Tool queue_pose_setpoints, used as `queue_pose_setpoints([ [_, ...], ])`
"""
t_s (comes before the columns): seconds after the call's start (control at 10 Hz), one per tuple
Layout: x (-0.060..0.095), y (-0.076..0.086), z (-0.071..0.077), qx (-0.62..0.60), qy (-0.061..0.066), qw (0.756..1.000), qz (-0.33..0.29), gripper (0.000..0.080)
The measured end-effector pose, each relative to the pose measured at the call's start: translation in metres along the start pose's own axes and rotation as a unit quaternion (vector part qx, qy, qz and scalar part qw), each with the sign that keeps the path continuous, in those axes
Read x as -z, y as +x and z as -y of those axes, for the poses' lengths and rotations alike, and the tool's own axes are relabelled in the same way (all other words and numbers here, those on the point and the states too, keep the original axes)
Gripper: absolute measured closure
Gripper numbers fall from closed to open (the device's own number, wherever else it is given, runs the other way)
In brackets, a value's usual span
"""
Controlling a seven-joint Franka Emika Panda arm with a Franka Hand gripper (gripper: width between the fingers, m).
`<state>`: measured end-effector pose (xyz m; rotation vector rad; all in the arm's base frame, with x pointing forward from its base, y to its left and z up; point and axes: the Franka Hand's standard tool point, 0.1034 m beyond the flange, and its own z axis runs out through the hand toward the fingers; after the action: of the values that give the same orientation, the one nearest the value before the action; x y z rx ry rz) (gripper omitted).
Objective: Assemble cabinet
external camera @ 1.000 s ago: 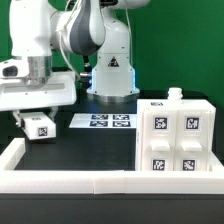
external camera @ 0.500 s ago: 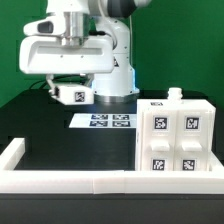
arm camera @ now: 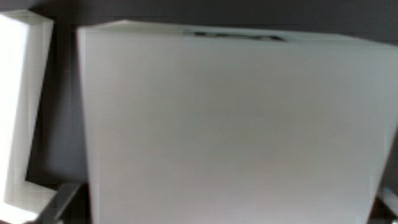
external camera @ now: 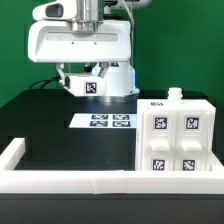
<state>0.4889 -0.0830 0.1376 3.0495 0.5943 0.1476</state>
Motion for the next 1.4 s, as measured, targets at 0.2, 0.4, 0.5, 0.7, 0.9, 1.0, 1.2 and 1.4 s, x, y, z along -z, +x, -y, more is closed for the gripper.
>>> queue_pose_setpoints([
  [0.2, 0.0, 0.0, 0.0, 0.0, 0.0, 1.0, 0.0, 0.0236],
  [0.4, 0.012, 0.019, 0.022, -0.026, 0.019, 0.999, 0.024, 0.0235],
  [0.5, 0.021, 0.04, 0.033, -0.032, 0.021, 0.999, 0.023, 0.0235],
  [0.7, 0.031, 0.081, 0.046, -0.037, 0.022, 0.999, 0.015, 0.0235],
  [0.9, 0.034, 0.117, 0.066, -0.062, 0.012, 0.998, 0.026, 0.0235],
  [1.0, 0.032, 0.12, 0.071, -0.059, 0.011, 0.998, 0.03, 0.0235],
  [1.2, 0.031, 0.117, 0.069, -0.057, 0.012, 0.998, 0.031, 0.0235],
  [1.4, 0.03, 0.119, 0.071, -0.058, 0.013, 0.998, 0.031, 0.0235],
])
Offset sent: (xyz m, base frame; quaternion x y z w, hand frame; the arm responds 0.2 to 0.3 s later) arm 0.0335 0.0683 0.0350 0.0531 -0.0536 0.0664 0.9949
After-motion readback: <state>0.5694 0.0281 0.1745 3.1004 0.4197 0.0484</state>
